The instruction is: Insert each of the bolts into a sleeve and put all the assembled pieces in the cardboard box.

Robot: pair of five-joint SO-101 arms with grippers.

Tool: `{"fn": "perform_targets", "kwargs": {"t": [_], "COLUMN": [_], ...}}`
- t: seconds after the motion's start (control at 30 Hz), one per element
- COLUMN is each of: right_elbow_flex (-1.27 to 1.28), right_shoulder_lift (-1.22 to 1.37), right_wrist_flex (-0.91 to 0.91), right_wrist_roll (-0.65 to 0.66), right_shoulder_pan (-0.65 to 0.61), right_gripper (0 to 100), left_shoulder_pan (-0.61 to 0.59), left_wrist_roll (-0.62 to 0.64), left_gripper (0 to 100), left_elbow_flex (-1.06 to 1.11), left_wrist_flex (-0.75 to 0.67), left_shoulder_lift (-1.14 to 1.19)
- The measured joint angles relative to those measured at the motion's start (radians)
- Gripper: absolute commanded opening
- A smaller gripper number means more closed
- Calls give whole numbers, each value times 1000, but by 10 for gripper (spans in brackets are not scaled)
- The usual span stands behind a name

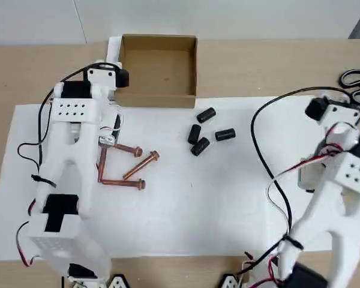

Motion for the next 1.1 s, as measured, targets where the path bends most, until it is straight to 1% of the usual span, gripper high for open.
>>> {"fn": "perform_targets", "kwargs": {"t": [0.07, 0.17, 0.5, 0.63, 0.9, 1.1], "right_elbow_flex": [21, 43, 54, 54, 54, 54], "right_shoulder_lift": [-18, -31, -38, -38, -38, -38], "right_wrist_flex": [0, 0, 0, 0, 0, 0], "right_wrist_roll": [3, 6, 6, 6, 6, 6], "right_shoulder_pan": [11, 15, 15, 15, 15, 15], "right_gripper": [3, 3, 3, 3, 3, 3], "left_shoulder_pan": [0, 0, -2, -25, -94, -95], "left_wrist_roll": [0, 0, 0, -5, -38, -44], "left_gripper": [24, 83, 82, 82, 82, 82], "left_elbow_flex": [-6, -8, -11, -11, -11, -12], "left_wrist_flex": [0, 0, -25, -54, -54, -54], "left_shoulder_lift": [32, 83, 94, 94, 94, 175]}}
